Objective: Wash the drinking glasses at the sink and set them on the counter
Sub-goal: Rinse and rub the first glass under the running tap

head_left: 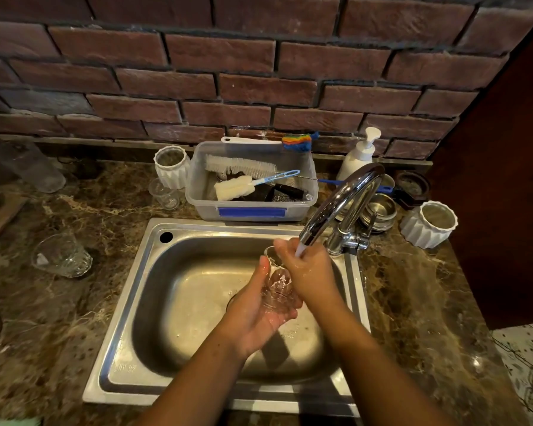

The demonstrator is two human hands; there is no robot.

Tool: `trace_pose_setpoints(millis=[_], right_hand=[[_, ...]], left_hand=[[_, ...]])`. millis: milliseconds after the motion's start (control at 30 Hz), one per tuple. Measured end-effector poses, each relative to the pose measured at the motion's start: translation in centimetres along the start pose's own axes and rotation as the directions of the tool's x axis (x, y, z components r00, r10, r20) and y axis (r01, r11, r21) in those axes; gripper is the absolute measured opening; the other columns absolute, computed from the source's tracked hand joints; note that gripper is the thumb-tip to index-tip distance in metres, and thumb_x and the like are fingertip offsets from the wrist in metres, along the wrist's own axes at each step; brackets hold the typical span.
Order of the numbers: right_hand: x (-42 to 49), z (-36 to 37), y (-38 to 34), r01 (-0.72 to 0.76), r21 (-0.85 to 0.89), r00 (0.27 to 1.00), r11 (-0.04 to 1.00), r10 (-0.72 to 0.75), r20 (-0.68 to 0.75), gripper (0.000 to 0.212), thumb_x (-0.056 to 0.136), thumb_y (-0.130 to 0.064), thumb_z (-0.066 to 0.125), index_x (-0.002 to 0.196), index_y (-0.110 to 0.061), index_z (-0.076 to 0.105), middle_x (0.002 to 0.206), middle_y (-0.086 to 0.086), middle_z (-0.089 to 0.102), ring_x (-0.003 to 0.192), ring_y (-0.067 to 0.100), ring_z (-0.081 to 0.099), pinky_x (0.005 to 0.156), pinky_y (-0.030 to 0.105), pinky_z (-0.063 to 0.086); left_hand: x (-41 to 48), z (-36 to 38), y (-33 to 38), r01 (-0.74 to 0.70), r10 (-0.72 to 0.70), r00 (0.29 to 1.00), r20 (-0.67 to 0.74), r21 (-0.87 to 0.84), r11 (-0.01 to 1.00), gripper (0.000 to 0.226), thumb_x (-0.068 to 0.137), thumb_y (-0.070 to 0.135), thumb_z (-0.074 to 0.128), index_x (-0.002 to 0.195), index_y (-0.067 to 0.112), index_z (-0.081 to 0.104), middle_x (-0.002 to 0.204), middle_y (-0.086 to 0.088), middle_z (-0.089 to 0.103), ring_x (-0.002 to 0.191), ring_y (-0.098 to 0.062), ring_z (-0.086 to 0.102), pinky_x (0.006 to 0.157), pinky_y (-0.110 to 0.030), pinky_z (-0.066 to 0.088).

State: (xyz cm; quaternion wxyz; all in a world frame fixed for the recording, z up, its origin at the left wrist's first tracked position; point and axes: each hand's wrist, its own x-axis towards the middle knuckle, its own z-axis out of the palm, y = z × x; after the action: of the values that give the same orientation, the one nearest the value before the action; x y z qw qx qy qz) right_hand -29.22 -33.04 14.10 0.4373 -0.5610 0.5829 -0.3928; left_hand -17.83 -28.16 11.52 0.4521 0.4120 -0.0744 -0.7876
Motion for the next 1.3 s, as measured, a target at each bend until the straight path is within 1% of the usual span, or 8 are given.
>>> trace_pose_setpoints(millis=[167,233,300,433,633,833,1100,1300], right_hand=[[1.1,-0.8,0.2,-0.077,-0.036,0.994,0.996,0.075,-0.074,0.031,0.101,-0.015,0.049,0.075,-0.019,0.066,0.060,-0.001,0.071,0.059,0.013,0.071,0.057,0.026,0.058],[0.0,-0.1,0.4,0.081,-0.195,0.996,0.977,-0.086,-0.013,0.016,0.092,-0.034,0.064,0.077,-0.036,0.069,0.067,-0.009,0.071,0.065,0.006,0.069,0.065,0.030,0.058],[-0.4,0.5,0.7,0.037,-0.131,0.999,0.991,-0.033,0.035,0.019,0.083,-0.050,0.069,0.070,-0.039,0.061,0.062,-0.011,0.065,0.060,0.004,0.064,0.062,0.029,0.055],[0.8,0.3,0.1,-0.081,-0.035,0.997,0.996,0.080,-0.016,0.028,0.091,-0.049,0.066,0.075,-0.026,0.067,0.073,0.003,0.071,0.064,0.014,0.066,0.064,0.037,0.055],[1.5,0.2,-0.7,-0.084,-0.006,0.996,0.996,0.084,0.002,0.021,0.092,-0.049,0.064,0.080,-0.031,0.068,0.078,0.002,0.073,0.067,0.003,0.068,0.058,0.022,0.047],[0.6,0.0,-0.8,-0.011,0.214,1.000,0.977,0.012,-0.002,0.023,0.089,-0.031,0.075,0.067,-0.023,0.071,0.052,-0.002,0.066,0.047,0.007,0.064,0.046,0.020,0.050],[0.5,-2.6,0.6,-0.271,0.475,0.860,0.837,-0.011,0.510,0.018,0.089,-0.025,0.066,0.076,-0.016,0.074,0.066,0.005,0.071,0.044,0.006,0.057,0.049,0.018,0.049],[1.1,-2.8,-0.1,-0.165,0.234,0.875,0.958,0.032,0.483,0.036,0.089,-0.040,0.068,0.068,-0.011,0.070,0.056,0.007,0.068,0.043,0.018,0.056,0.054,0.030,0.049]], left_hand=[[-0.2,1.0,-0.2,0.017,-0.018,1.000,-0.010,-0.073,0.997,0.058,0.093,0.058,0.053,0.106,0.009,0.080,0.103,-0.015,0.075,0.087,-0.024,0.069,0.082,-0.032,0.053],[0.0,1.0,0.2,0.012,-0.018,0.999,-0.037,-0.146,0.989,0.056,0.095,0.054,0.054,0.121,0.008,0.074,0.122,-0.017,0.072,0.112,-0.027,0.067,0.101,-0.038,0.048],[0.0,0.8,0.6,-0.004,0.000,0.999,-0.032,-0.149,0.989,0.053,0.099,0.052,0.051,0.122,0.009,0.074,0.125,-0.016,0.071,0.114,-0.027,0.069,0.093,-0.040,0.056],[-0.5,0.4,-0.1,0.013,-0.010,0.999,-0.052,0.062,0.998,0.063,0.100,0.058,0.040,0.107,0.008,0.078,0.100,-0.019,0.073,0.075,-0.026,0.068,0.062,-0.032,0.052],[-1.5,1.1,0.7,-0.083,0.079,0.997,0.025,0.318,0.944,0.053,0.097,0.059,0.050,0.120,0.016,0.071,0.106,-0.024,0.072,0.079,-0.030,0.069,0.070,-0.038,0.055],[-1.5,1.3,1.8,-0.002,-0.006,0.991,0.137,0.057,0.998,0.052,0.098,0.060,0.050,0.117,0.019,0.076,0.103,-0.011,0.070,0.079,-0.020,0.062,0.062,-0.028,0.046],[-1.7,0.7,1.1,0.162,-0.100,0.964,0.245,-0.248,0.955,0.065,0.092,0.064,0.046,0.109,0.008,0.074,0.085,-0.018,0.060,0.050,-0.017,0.056,0.038,-0.018,0.038],[-1.4,0.9,1.1,0.009,-0.019,0.986,0.167,0.060,0.998,0.057,0.100,0.059,0.044,0.116,0.012,0.073,0.092,-0.017,0.066,0.068,-0.023,0.062,0.053,-0.026,0.044]])
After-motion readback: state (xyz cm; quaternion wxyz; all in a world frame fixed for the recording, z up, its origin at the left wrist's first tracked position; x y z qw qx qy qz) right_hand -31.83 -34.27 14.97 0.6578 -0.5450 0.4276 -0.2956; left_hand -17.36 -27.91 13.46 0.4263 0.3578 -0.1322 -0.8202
